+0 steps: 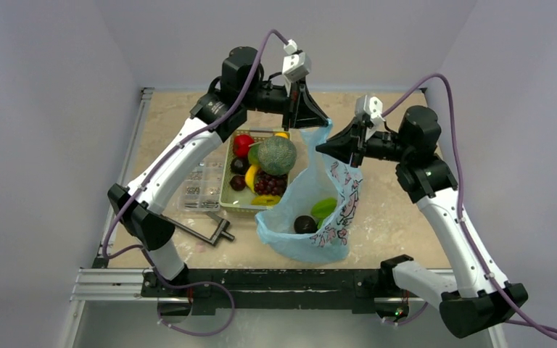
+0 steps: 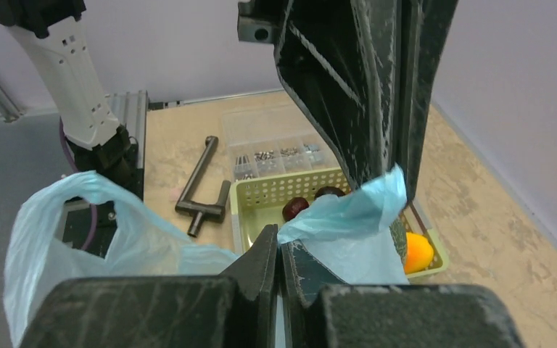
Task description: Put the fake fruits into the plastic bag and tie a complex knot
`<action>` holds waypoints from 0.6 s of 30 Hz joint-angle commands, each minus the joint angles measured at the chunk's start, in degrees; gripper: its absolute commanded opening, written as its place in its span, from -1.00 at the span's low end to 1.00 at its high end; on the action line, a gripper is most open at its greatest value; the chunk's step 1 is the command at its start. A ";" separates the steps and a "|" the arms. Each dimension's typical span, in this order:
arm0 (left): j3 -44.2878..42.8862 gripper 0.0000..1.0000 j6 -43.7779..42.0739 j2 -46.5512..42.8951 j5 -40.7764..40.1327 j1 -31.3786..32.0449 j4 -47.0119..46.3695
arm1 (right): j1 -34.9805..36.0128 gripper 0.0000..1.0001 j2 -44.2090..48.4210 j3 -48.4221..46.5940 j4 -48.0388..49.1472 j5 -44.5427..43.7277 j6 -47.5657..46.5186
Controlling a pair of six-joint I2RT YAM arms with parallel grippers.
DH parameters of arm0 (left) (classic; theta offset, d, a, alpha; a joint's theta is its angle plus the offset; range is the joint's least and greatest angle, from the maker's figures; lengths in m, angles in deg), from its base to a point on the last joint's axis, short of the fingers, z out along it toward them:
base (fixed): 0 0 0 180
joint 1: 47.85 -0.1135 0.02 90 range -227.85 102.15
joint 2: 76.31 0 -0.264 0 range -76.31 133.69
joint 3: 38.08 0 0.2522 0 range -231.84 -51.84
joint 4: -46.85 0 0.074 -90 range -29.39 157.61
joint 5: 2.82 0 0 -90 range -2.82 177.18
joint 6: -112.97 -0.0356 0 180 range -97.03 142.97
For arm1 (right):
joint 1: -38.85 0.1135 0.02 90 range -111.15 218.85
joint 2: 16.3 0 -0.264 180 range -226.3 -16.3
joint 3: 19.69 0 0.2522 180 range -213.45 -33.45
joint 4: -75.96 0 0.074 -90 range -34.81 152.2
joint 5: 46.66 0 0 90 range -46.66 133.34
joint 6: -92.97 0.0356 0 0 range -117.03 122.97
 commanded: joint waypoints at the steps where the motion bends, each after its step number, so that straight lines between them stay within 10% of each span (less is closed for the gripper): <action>1: -3.59 -1.00 2.12 0.88 1.19 1.29 -2.76 | 2.52 -1.00 0.86 1.15 11.28 -5.60 6.77; 12: 1.65 -1.00 3.10 -3.24 4.15 0.17 -4.25 | 0.73 -0.63 3.63 -4.58 -9.22 -12.88 -6.56; 18: 1.91 -1.00 3.10 -3.02 7.54 -0.49 -5.27 | -1.99 0.55 2.17 -10.06 -16.99 -10.74 -16.38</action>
